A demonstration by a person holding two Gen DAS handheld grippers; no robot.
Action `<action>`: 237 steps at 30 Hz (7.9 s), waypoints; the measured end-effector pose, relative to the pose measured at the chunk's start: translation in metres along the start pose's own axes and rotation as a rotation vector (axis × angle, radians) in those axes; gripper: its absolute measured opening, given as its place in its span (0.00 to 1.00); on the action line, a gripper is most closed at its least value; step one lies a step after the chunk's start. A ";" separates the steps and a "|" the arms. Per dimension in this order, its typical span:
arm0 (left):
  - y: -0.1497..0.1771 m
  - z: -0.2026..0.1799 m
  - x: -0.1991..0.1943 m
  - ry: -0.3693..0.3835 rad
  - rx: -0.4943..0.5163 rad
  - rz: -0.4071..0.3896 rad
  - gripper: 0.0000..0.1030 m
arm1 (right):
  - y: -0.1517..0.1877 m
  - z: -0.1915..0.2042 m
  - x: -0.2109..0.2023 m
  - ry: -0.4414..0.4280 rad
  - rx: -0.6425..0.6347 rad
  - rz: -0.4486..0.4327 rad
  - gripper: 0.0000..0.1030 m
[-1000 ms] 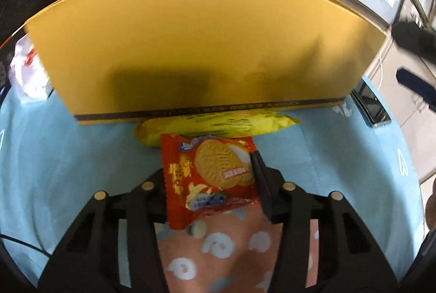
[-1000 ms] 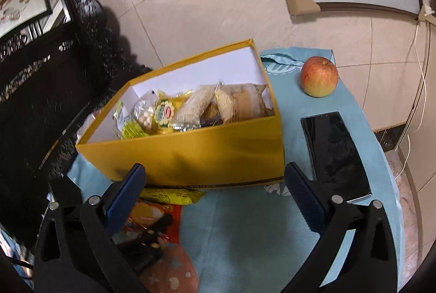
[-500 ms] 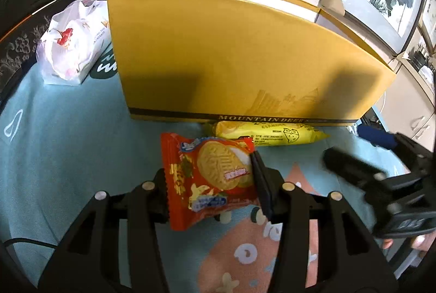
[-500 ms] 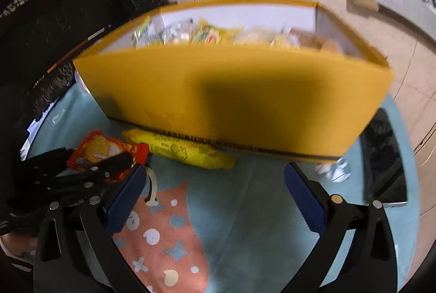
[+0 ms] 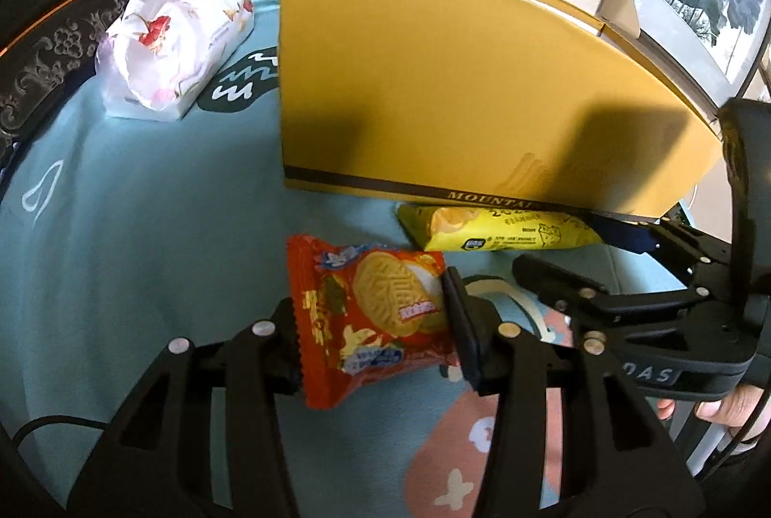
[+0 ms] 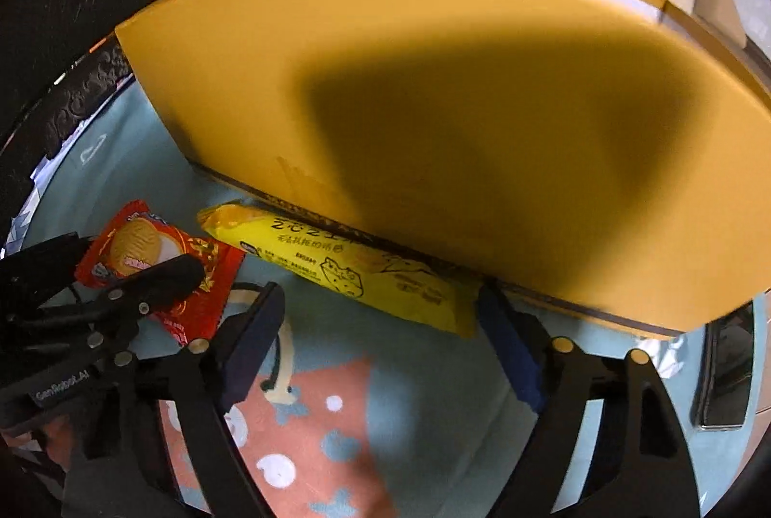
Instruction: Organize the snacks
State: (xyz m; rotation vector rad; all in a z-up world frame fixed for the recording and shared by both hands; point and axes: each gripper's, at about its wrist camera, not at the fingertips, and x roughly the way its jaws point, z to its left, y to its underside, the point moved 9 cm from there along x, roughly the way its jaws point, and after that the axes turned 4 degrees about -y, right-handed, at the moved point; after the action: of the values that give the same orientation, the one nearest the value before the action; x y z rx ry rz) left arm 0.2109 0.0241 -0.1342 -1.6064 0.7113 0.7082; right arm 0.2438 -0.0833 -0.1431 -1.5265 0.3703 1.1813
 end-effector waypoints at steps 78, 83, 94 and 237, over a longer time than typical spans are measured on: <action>0.020 0.001 -0.010 -0.083 0.089 -0.024 0.53 | 0.039 0.025 -0.023 0.011 -0.116 0.058 0.37; 0.020 -0.003 -0.012 -0.048 0.079 -0.023 0.48 | 0.040 0.028 -0.028 -0.003 -0.092 0.050 0.20; 0.018 -0.026 -0.024 -0.040 0.148 -0.055 0.45 | 0.043 0.010 -0.062 -0.023 -0.019 -0.034 0.20; -0.071 -0.062 -0.140 -0.091 0.107 -0.256 0.98 | -0.002 -0.026 -0.214 0.157 0.154 -0.443 0.99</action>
State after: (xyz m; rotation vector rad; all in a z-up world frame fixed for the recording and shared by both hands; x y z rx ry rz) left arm 0.1815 -0.0188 0.0260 -1.5234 0.4592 0.5429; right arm 0.1610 -0.1808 0.0300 -1.4733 0.2052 0.6750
